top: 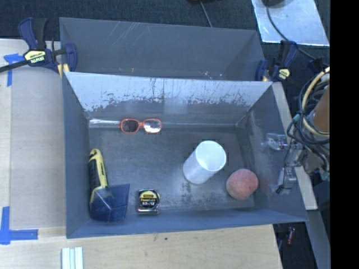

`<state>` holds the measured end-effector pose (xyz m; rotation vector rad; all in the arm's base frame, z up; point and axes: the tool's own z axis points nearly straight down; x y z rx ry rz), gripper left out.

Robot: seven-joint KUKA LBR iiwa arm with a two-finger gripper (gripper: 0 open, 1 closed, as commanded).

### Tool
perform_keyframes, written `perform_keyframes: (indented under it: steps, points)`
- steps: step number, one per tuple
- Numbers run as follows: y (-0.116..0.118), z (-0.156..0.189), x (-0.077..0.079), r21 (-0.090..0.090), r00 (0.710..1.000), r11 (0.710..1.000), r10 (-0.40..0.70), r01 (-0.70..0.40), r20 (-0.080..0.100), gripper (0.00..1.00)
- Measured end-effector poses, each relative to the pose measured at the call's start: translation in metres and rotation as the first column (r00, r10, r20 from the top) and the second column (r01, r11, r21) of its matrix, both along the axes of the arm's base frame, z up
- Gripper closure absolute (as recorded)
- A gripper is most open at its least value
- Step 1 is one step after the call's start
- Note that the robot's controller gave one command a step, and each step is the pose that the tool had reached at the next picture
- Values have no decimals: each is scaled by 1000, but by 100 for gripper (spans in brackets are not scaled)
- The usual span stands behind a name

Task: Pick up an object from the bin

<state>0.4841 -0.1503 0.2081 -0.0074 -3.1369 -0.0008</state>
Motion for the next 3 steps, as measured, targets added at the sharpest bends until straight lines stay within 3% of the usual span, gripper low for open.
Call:
perform_keyframes:
  steps: [1, 2, 3]
  points:
    - [1, 5, 2, -2, 1000, 1000, 6, -6, 8, 0]
    - [21, -141, 15, -1, 996, 996, 85, -85, 5, 0]
    - [15, -64, 9, -6, 1000, 1000, -4, 4, 21, 0]
